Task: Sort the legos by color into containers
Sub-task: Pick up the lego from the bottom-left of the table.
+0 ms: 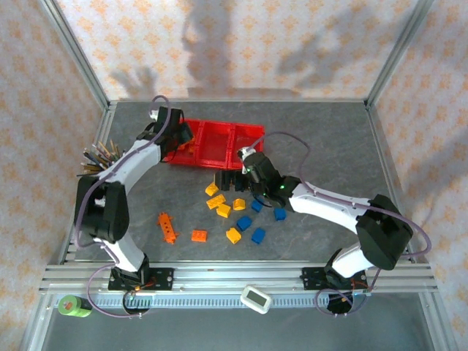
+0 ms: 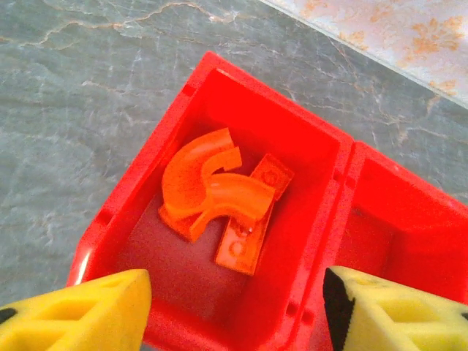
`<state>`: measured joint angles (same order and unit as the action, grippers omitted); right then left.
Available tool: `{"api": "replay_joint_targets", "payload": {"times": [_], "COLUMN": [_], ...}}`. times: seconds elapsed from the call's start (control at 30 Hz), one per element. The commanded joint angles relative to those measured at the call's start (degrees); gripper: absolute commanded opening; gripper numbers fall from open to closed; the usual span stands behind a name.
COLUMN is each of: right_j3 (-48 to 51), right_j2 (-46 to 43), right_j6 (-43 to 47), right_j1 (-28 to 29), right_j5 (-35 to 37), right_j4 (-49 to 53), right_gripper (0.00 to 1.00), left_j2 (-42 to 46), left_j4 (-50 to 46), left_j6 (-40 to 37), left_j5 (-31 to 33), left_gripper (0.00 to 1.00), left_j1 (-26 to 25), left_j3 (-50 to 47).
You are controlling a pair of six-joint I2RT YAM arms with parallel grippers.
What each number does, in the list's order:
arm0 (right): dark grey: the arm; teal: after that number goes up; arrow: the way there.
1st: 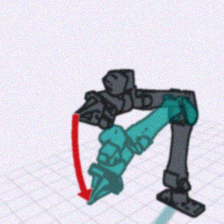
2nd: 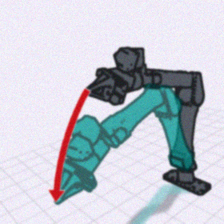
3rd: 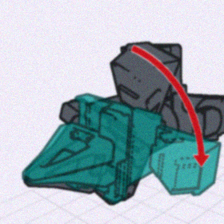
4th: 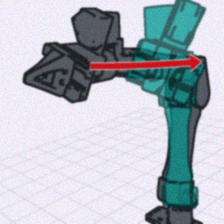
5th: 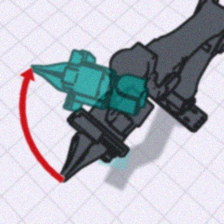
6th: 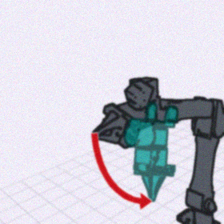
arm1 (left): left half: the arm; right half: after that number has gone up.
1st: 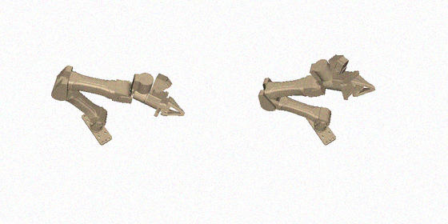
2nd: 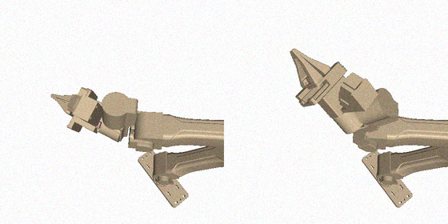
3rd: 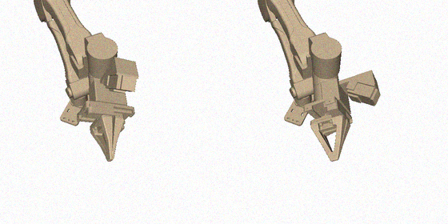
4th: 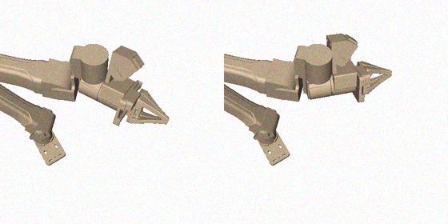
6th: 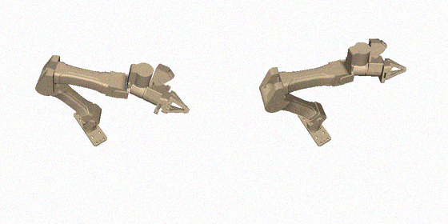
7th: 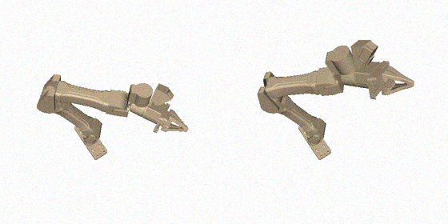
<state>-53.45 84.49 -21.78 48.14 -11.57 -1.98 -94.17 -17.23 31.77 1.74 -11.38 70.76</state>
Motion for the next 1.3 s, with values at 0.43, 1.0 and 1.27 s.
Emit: {"api": "replay_joint_targets", "payload": {"times": [0.43,1.0,1.27], "right_j3": [8.8,10.2,10.5], "right_j2": [0.7,4.5,4.7], "right_j6": [-2.9,-6.4,-6.6], "right_j1": [8.2,11.6,12.6], "right_j5": [-3.4,-4.6,-2.4], "right_j4": [-7.2,-10.6,-11.2], "right_gripper": [1.00,1.00,1.00], "left_j2": [22.4,29.2,31.0], "left_j4": [-17.1,-23.1,-21.6], "left_j6": [16.8,35.9,35.6], "left_j5": [12.0,12.5,10.1], "left_gripper": [0.78,0.82,0.77], "left_j1": [-10.1,-21.4,-22.4], "left_j3": [-26.2,-38.9,-42.6]}}
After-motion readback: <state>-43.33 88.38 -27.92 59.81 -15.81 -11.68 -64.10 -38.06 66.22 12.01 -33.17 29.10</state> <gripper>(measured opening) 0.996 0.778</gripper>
